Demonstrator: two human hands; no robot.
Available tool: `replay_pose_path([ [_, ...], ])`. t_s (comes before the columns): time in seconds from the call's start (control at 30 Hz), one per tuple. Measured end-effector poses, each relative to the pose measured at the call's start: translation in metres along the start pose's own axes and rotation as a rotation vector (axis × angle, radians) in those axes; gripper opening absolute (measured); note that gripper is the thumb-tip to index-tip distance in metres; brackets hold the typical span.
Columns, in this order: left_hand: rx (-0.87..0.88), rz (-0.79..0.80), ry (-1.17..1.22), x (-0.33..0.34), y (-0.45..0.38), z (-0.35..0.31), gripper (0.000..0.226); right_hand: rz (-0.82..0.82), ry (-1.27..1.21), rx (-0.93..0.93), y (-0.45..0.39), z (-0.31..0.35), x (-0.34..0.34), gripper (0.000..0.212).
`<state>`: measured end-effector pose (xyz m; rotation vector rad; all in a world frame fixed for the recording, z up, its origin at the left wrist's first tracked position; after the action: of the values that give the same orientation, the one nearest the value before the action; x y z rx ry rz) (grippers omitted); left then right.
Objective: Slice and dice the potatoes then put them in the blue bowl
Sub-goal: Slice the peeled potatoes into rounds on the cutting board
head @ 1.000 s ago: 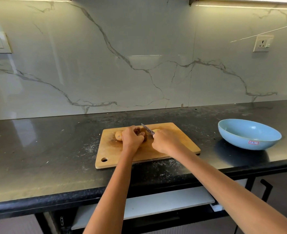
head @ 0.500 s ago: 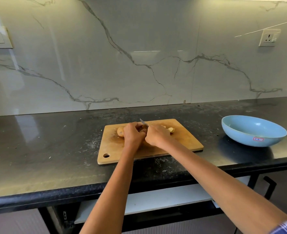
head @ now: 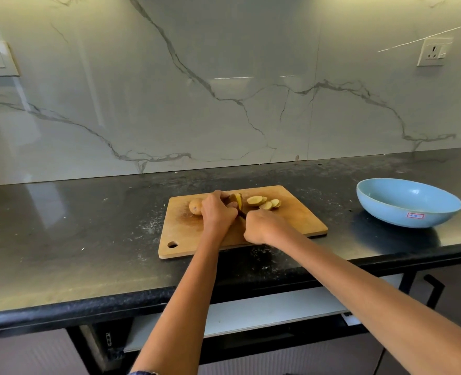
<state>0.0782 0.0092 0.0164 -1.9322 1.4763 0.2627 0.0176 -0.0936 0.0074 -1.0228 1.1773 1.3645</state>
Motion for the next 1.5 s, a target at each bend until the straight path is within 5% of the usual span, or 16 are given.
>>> replay_pose_path([
  [0.33, 0.004, 0.059, -0.006, 0.003, 0.001, 0.001, 0.039, -0.004, 0.038, -0.031, 0.017, -0.024, -0.003, 0.017],
  [0.87, 0.083, 0.067, 0.061, 0.002, 0.003, -0.004, 0.047, -0.320, -0.046, -0.040, 0.013, -0.026, -0.040, 0.029],
  [1.23, 0.149, 0.019, -0.034, -0.002, 0.003, -0.009, 0.018, -0.360, -0.015, -0.060, 0.016, -0.005, -0.034, 0.027],
  [1.5, 0.099, 0.022, -0.040, 0.001, 0.001, -0.008, 0.016, -0.395, 0.066, -0.042, 0.020, 0.007, -0.031, 0.028],
])
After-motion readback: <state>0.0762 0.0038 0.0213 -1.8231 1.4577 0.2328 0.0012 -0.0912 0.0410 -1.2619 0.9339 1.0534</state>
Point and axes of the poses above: each hand's wrist, its own y-axis away from the middle knuckle, its own x-axis out of the palm, z = x × y, the point moved 9 cm from there along -y, towards the middle knuckle
